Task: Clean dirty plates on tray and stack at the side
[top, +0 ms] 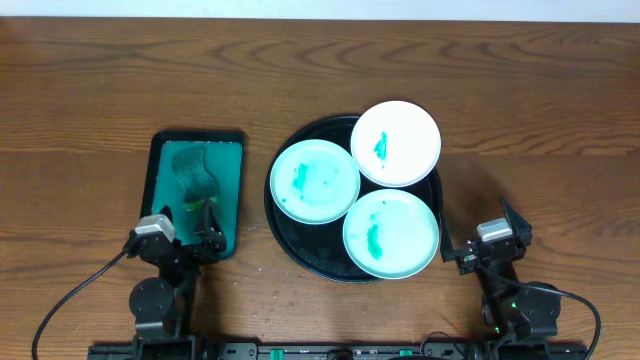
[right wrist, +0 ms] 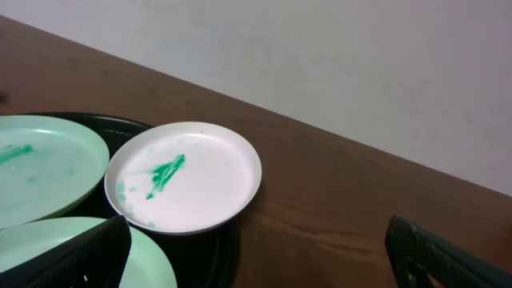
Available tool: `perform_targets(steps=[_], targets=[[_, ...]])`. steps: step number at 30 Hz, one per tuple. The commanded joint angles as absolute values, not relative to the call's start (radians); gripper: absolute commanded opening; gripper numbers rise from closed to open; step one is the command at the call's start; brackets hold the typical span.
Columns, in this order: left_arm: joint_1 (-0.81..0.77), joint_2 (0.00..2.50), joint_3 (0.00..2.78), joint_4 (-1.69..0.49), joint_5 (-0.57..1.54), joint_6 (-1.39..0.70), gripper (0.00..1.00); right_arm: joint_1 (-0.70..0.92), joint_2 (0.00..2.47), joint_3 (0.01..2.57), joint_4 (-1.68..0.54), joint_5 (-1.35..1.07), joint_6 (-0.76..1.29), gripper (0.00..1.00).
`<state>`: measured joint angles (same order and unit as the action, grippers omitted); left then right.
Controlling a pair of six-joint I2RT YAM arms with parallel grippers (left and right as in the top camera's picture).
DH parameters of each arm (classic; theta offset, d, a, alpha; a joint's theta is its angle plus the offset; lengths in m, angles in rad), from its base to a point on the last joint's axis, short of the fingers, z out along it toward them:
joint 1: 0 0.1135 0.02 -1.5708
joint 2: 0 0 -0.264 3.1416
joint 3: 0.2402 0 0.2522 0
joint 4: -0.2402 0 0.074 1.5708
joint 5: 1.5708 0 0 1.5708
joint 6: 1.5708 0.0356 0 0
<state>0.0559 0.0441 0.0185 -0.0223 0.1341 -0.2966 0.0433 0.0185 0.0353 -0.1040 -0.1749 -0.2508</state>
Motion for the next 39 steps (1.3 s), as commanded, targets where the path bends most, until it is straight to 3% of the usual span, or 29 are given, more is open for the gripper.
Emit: perform_targets(steps=[1, 11, 22, 39], targets=[[0.053, 0.102, 0.024, -0.072, 0.229, -0.346, 0.82, 0.028, 0.022, 0.024, -0.101, -0.165, -0.263, 0.99], [0.053, 0.632, 0.338, -0.175, 0.286, -0.379, 0.82, 0.028, 0.022, 0.024, -0.101, -0.165, -0.263, 0.99], [0.052, 1.276, 1.048, -0.975, 0.314, -0.349, 0.82, 0.028, 0.022, 0.024, -0.101, -0.165, -0.263, 0.99], [0.053, 1.338, 1.089, -1.113, 0.302, -0.307, 0.82, 0.028, 0.022, 0.024, -0.101, -0.165, -0.263, 0.99]])
